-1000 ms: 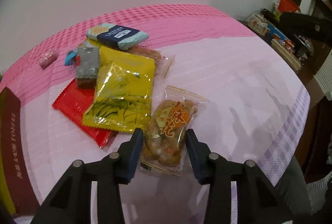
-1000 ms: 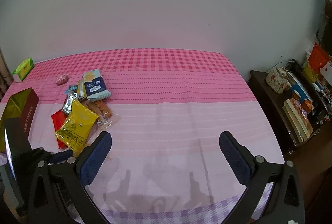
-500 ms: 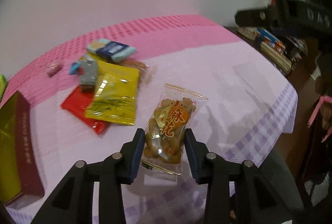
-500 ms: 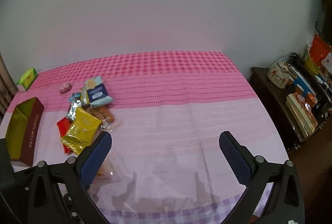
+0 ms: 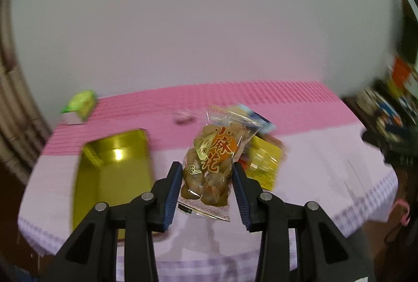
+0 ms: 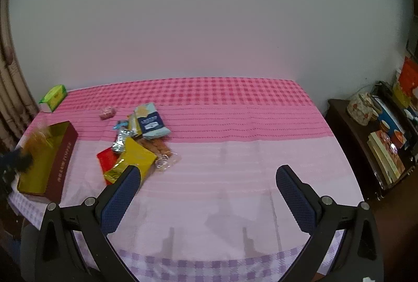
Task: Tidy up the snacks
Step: 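Carry the snack bag with the left gripper into the tin and release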
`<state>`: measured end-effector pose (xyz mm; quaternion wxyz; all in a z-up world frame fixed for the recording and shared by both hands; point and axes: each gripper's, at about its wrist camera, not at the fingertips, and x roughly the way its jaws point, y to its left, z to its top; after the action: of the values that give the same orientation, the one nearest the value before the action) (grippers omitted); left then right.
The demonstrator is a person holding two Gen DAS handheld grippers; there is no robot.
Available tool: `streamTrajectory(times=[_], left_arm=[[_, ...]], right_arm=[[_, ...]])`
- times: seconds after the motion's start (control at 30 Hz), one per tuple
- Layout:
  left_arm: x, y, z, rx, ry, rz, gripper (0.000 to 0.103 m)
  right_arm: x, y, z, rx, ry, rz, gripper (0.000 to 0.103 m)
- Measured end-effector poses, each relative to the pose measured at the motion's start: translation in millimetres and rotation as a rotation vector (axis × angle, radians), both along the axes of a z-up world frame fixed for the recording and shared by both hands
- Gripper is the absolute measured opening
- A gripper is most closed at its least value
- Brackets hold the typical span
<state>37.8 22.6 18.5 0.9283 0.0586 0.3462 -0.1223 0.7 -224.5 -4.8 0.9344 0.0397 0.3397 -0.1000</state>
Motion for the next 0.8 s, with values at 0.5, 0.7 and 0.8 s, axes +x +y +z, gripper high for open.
streamTrajectory(times=[0.5, 0.7, 0.8], left_arm=[[0, 111, 12, -0.048, -0.027, 0.268, 0.039], [15, 133, -13, -0.055, 0.017, 0.331, 0.039], [28, 144, -28, -0.05, 0.045, 0.361, 0.039]], right_arm=[[-1, 9, 0, 0.015, -0.001, 0.035, 0.103], [4, 12, -9, 0.006, 0.019, 0.034, 0.103], [6, 14, -15, 0.003, 0.035, 0.042, 0.103]])
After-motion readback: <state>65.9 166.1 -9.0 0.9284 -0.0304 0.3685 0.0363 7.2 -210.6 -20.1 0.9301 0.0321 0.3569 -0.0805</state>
